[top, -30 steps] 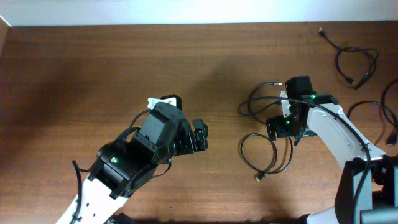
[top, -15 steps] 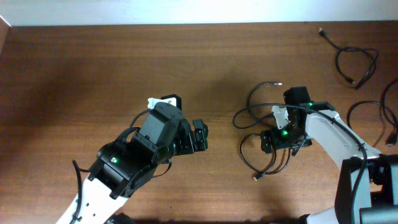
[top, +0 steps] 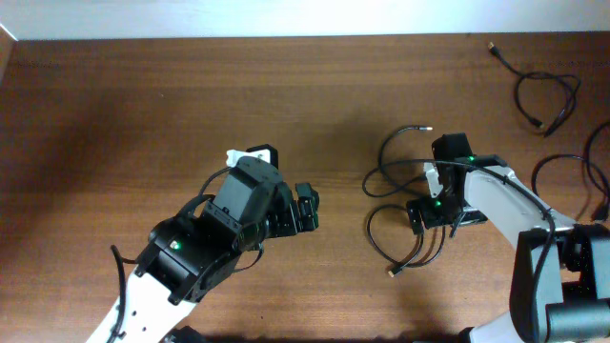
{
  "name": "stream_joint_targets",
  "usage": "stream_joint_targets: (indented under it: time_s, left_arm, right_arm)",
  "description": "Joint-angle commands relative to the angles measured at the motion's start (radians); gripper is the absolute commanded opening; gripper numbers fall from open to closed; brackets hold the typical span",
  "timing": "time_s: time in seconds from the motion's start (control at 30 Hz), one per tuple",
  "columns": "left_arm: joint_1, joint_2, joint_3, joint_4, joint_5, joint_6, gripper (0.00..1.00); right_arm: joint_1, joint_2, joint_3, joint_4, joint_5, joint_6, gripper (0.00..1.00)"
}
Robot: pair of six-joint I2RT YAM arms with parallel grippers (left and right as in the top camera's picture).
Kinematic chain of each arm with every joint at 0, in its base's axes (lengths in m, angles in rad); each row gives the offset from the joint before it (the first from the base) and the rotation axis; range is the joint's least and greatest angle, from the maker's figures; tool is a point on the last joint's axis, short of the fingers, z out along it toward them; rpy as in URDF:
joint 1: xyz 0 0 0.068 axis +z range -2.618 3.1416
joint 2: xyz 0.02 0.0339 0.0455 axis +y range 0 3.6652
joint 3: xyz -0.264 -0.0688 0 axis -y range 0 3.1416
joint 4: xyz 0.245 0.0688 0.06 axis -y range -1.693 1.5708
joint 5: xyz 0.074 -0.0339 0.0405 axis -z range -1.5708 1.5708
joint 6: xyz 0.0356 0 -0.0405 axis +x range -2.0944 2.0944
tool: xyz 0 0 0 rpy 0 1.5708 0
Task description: Untangle cables
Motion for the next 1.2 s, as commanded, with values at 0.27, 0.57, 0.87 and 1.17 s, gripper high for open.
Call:
stream_joint_targets:
  time_s: [0.27, 0.57, 0.87, 1.17]
  left_arm:
    - [0.002, -0.008, 0.012, 0.001, 0.003, 0.013, 0.99]
    - [0.002, -0.008, 0.012, 0.001, 0.003, 0.013, 0.99]
    - [0.002, -0.008, 0.012, 0.001, 0.003, 0.013, 0.99]
    - [0.002, -0.008, 0.012, 0.001, 0.003, 0.013, 0.99]
  right_arm:
    - [-0.029, 0.010, -0.093, 0.092, 0.024, 0.103, 0.99]
    - [-0.608, 0.043, -0.093, 0.169, 0.075, 0.225, 0.99]
    - [-1.100, 0.043, -0.093, 0.220, -0.153, 0.475, 0.99]
    - [-1.232, 0.009, -0.093, 0.216, -0.302, 0.419, 0.99]
